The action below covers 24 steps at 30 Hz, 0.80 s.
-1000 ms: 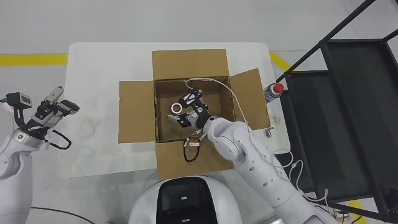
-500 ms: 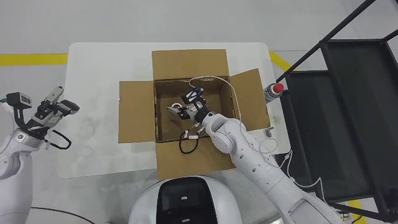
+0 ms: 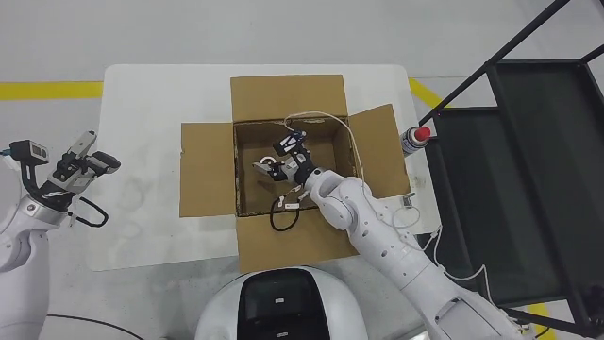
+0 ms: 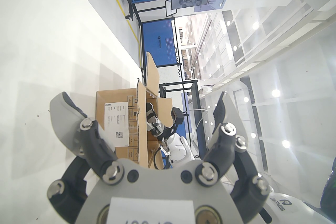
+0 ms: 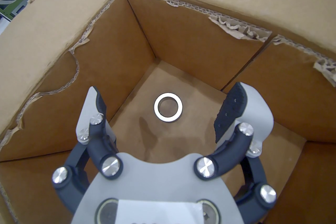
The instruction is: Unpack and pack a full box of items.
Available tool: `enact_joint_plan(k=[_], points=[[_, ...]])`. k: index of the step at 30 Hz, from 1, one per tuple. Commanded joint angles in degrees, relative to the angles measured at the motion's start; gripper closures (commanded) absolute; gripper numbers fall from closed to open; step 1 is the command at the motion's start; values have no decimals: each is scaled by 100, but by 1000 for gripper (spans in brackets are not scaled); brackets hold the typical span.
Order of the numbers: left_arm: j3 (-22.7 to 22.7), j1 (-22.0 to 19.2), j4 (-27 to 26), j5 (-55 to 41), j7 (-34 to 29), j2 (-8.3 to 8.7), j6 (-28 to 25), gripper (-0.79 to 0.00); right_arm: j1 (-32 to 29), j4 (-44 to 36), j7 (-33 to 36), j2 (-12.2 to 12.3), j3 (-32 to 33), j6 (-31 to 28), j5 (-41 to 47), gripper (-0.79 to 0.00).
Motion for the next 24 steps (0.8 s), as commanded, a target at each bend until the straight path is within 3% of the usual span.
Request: enact_joint_plan(k=[1,8,9,10,16,20,24], points=[[0,0,0,0,0,0,0,-785,-8,-62,-11,-11,3,62,56,-785],[0,0,0,0,0,0,0,-785,295,218,321,-121,-159,282,245,-773],[0,0,0,0,0,0,0,-785,348,280,390,-140,-187,290,291,-696],[0,0,0,0,0,0,0,-785,399,334,441,-157,-205,302,340,-671],[0,0,0,0,0,0,0,-785,603,506,726,-227,-265,336,530,-696],[0,0,0,0,0,0,0,-785,634,466,875,-229,-238,286,536,-767],[0,0,0,0,0,0,0,-785,632,552,1030,-233,-212,299,570,-742]])
